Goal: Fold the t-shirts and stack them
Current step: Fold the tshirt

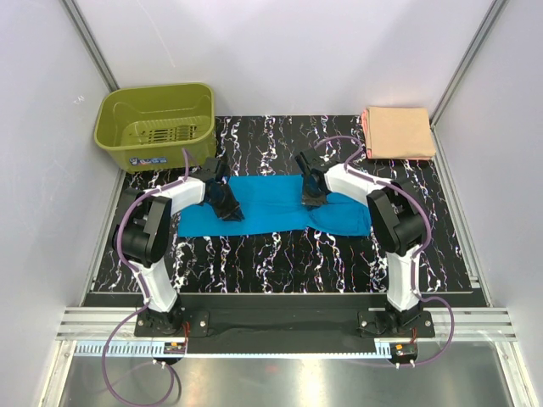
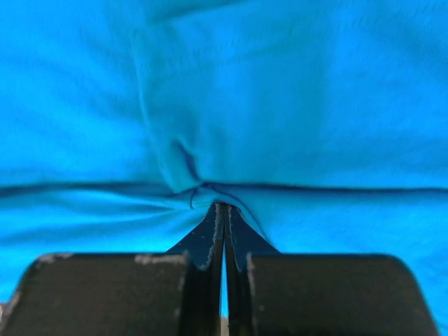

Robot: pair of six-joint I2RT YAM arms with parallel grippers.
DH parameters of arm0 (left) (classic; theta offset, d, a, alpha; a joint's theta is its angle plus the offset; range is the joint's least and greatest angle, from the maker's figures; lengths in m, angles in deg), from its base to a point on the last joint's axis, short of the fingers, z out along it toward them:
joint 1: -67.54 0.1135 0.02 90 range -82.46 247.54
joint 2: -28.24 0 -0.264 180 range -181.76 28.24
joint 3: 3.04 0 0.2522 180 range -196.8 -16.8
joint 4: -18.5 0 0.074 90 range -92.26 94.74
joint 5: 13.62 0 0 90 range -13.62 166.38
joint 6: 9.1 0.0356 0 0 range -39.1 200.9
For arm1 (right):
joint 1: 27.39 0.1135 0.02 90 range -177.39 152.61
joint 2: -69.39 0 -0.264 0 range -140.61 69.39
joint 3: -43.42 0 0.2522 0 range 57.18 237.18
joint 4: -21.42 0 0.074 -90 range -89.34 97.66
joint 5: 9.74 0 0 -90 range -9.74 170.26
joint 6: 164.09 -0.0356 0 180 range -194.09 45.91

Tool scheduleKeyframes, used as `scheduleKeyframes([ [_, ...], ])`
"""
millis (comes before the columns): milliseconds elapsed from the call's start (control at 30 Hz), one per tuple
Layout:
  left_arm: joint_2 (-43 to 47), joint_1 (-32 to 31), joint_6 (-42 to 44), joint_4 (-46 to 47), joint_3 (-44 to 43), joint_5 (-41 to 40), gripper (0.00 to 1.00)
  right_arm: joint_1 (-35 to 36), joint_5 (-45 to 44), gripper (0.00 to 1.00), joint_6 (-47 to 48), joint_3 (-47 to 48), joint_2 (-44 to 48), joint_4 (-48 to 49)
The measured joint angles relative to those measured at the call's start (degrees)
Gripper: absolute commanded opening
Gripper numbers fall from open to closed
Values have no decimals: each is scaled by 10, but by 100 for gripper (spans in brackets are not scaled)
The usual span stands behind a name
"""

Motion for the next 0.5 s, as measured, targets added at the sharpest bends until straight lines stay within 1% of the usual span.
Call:
scheduleKeyframes([
  [267,0,0,2,0,0,0,23,-9,-30,0,25,53,-31,-6],
  [500,0,0,2,1,1,0,23,-10,-39,0,26,56,-32,-6],
])
